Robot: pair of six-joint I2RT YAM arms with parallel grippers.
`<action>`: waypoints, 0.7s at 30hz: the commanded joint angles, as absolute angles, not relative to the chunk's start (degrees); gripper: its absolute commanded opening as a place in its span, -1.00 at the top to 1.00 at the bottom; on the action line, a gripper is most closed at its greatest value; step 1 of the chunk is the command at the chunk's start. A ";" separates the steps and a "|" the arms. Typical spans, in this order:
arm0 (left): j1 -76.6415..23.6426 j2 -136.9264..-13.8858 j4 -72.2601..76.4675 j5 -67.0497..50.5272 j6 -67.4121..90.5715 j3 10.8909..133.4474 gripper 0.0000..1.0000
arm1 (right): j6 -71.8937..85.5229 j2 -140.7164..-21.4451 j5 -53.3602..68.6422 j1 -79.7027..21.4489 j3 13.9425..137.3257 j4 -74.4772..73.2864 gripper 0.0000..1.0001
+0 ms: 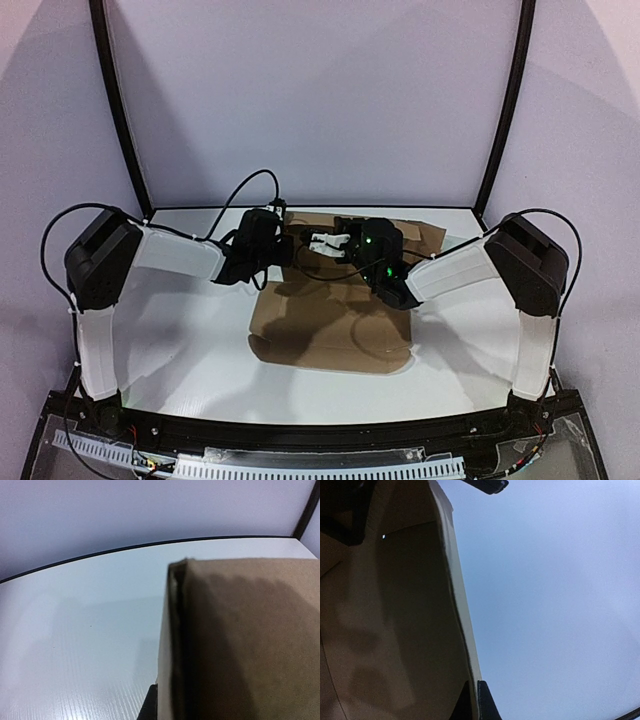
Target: Fold the paper box
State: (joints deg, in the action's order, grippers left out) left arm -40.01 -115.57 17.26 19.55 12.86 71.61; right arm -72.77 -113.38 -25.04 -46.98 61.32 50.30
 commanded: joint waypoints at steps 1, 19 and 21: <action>-38.03 -116.80 11.93 31.28 17.18 73.73 0.98 | -70.32 -114.31 -22.93 -47.37 58.72 38.95 1.00; -40.78 -121.26 -10.67 48.72 21.30 82.99 0.98 | -70.18 -113.82 -23.75 -47.37 59.16 38.47 1.00; -40.78 -121.30 -10.36 47.50 21.69 83.13 0.98 | -69.99 -113.77 -23.77 -47.37 59.23 38.50 1.00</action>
State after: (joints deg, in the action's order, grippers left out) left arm -44.18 -119.13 0.54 35.42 22.06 82.52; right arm -71.46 -113.01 -24.64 -46.61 61.98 48.84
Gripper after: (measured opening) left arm 0.040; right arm 0.018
